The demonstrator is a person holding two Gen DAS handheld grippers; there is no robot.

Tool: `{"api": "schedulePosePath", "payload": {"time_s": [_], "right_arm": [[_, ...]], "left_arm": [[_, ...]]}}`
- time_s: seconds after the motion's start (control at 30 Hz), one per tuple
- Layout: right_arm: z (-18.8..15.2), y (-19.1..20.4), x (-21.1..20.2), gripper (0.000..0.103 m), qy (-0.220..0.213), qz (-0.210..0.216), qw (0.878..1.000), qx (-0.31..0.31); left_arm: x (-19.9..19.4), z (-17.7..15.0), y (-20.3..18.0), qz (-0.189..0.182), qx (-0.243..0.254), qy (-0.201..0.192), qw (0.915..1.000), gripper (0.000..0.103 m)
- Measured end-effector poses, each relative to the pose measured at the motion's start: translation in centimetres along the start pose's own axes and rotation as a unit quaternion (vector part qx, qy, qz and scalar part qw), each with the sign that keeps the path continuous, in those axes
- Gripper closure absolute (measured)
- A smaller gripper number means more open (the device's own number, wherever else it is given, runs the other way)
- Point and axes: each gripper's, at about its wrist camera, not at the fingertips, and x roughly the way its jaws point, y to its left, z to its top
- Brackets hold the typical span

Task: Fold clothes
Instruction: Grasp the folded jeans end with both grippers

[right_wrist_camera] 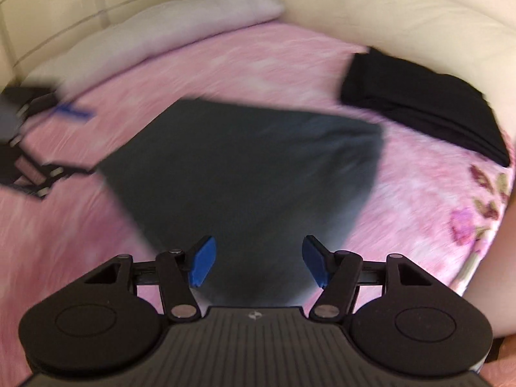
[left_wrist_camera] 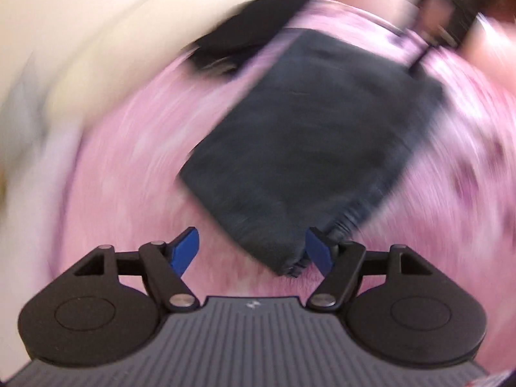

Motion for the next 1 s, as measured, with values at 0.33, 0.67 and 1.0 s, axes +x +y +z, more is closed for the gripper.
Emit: {"api": "schedulePosePath", "payload": {"time_s": [0.33,0.67,1.0], "right_arm": [[-3.5,3.1,2.1,0.059,0.025,-0.005,0.995,-0.091],[-6.3,8.2,2.6,0.045,0.053,-0.102,0.947,-0.299],[-8.1,10.1,6.2,0.039,0.023,-0.148,0.882,-0.446]], "left_arm": [[5.1,-3.1,-6.5,-0.025,0.19,0.005,0.9815,0.046],[5.7,-1.8,-5.1,-0.034,0.122,0.01,0.9919,0.046],[5.9,-1.8,-5.2,-0.028,0.104,0.01,0.9942,0.042]]}}
